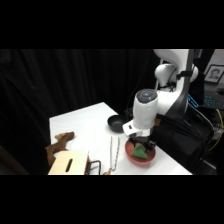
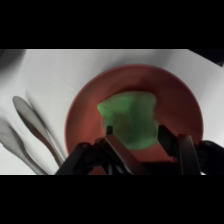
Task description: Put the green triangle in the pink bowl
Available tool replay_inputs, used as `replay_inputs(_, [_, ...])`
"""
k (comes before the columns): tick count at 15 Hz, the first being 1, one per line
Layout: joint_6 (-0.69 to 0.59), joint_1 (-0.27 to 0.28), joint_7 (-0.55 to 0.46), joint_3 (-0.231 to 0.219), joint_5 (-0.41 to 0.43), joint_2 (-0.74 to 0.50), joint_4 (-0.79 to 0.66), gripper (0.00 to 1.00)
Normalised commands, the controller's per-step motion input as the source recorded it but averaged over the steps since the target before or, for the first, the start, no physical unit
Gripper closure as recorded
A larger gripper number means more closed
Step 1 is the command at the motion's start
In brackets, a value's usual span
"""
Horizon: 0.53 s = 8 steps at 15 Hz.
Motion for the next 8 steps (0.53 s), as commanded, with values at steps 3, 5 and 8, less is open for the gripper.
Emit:
replay_inputs(3, [0.02, 0.067, 0.13, -0.044, -0.109, -0.1, -0.02, 0.0])
replay_inputs(5, [-0.04, 0.072, 0.14, -0.026, -0.099, -0.25, -0.1, 0.0])
replay_inputs(8, [-0.1, 0.061, 0.12, 0.014, -0.056, -0.34, -0.14, 0.0])
